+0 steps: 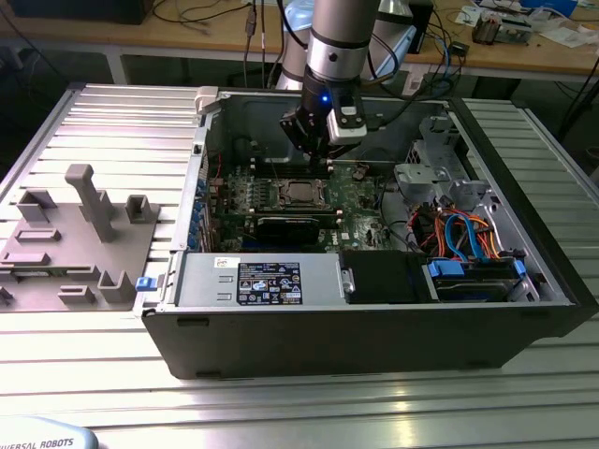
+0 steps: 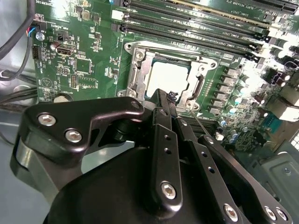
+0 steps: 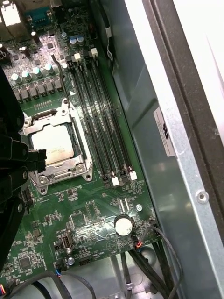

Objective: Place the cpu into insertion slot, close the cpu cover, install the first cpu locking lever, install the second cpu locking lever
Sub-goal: 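Install the first cpu locking lever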

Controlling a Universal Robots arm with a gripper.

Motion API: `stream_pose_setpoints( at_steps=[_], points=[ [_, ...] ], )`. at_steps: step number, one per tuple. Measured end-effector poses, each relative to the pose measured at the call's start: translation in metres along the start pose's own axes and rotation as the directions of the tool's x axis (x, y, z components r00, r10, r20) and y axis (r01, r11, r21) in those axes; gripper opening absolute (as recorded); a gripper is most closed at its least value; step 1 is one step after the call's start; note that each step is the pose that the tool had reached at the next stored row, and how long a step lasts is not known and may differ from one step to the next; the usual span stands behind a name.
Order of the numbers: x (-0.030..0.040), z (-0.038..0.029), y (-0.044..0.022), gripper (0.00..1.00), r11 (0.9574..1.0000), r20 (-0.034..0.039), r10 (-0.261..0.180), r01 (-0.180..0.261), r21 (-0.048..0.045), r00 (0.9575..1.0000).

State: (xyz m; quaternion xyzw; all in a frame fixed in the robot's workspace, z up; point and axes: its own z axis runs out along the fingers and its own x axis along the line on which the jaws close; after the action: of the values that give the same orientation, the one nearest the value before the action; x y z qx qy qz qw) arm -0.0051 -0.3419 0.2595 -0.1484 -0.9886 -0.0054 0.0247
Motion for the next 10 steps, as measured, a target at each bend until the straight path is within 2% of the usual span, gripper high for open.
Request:
stream_pose_setpoints(
  at_steps=[10],
  points=[
    [0.0000,0.0000,0.0000,0.11,0.9994,0.0000,-0.033,0.033,0.0017,0.9994]
  ],
)
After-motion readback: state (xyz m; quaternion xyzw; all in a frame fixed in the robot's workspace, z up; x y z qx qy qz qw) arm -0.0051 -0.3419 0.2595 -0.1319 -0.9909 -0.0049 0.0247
